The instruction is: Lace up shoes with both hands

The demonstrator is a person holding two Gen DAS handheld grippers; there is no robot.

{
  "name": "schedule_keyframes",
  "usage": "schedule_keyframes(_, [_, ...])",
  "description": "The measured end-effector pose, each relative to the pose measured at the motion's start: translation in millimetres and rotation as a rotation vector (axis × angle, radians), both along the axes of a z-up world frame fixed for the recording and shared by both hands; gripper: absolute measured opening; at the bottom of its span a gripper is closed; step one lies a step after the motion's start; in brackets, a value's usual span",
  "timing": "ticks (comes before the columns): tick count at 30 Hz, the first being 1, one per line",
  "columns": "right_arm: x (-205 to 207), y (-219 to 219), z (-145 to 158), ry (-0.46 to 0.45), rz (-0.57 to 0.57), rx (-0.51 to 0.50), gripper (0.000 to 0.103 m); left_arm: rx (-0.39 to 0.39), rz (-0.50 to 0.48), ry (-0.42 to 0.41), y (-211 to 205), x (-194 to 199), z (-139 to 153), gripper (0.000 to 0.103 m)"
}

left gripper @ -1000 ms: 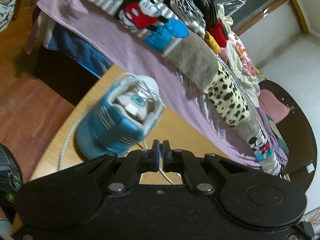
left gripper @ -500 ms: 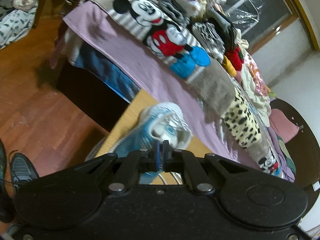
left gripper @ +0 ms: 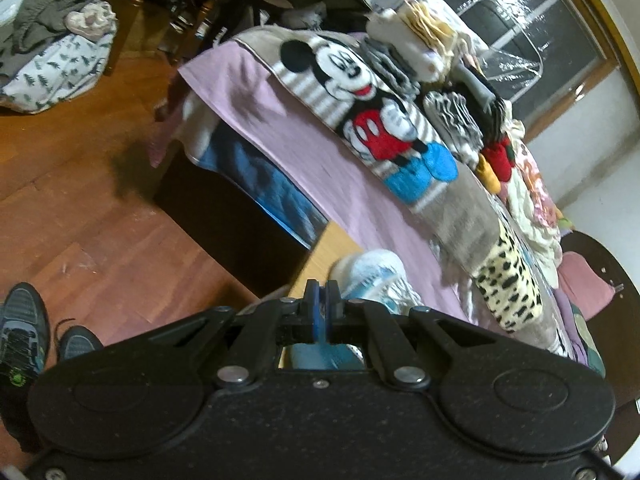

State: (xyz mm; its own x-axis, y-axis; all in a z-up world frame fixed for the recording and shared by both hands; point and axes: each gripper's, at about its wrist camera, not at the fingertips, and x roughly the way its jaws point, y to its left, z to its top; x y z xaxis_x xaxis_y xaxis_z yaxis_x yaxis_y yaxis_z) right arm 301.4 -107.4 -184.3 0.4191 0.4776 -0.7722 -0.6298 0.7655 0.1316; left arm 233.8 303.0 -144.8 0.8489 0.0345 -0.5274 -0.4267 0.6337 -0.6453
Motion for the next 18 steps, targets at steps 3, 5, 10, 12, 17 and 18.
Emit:
schedule_keyframes(3, [0.9,-1.4,0.0,0.010,-0.012,0.017,0.033,0.003,0.022,0.003,9.1,-6.7,0.2,0.000])
schedule_keyframes(5, [1.3,-1.6,-0.1,0.015,-0.017,0.022,0.033,0.007,0.037,0.006,15.6,-11.6,0.6,0.000])
schedule_keyframes(10, [2.0,-2.0,-0.7,0.025,-0.030,0.032,0.033,0.008,0.077,0.018,32.3,-22.1,-0.6,0.000])
schedule_keyframes(12, [2.1,-1.9,-1.1,0.028,-0.033,0.033,0.033,0.011,0.093,0.024,38.7,-26.2,-1.0,0.000])
schedule_keyframes(17, [3.5,-3.4,-2.1,0.038,-0.040,0.035,0.033,0.016,0.128,0.037,54.7,-39.1,-2.5,0.000])
schedule_keyframes(18, [3.7,-3.4,-1.9,0.041,-0.043,0.038,0.033,0.017,0.135,0.041,57.8,-41.9,-3.0,0.000])
